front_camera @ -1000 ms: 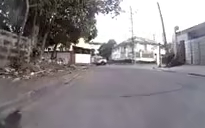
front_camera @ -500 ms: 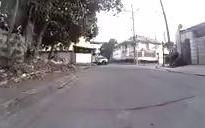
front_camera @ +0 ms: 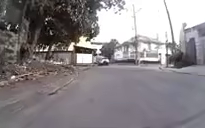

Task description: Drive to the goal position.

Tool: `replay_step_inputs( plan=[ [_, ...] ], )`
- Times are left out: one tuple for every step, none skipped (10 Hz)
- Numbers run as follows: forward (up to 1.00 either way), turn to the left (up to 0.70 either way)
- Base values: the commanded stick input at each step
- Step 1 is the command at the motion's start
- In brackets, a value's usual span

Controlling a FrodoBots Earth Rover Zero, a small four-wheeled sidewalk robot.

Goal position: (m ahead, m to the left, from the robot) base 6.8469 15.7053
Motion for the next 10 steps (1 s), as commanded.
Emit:
replay_step_inputs(
  plan=[
    [1.00,0.00],
    [1.00,0.00],
    [1.00,0.00],
    [1.00,0.00],
    [1.00,0.00],
    [1.00,0.00],
    [1.00,0.00],
    [1.00,0.00],
    [1.00,0.00],
    [1.00,0.00]
  ],
)
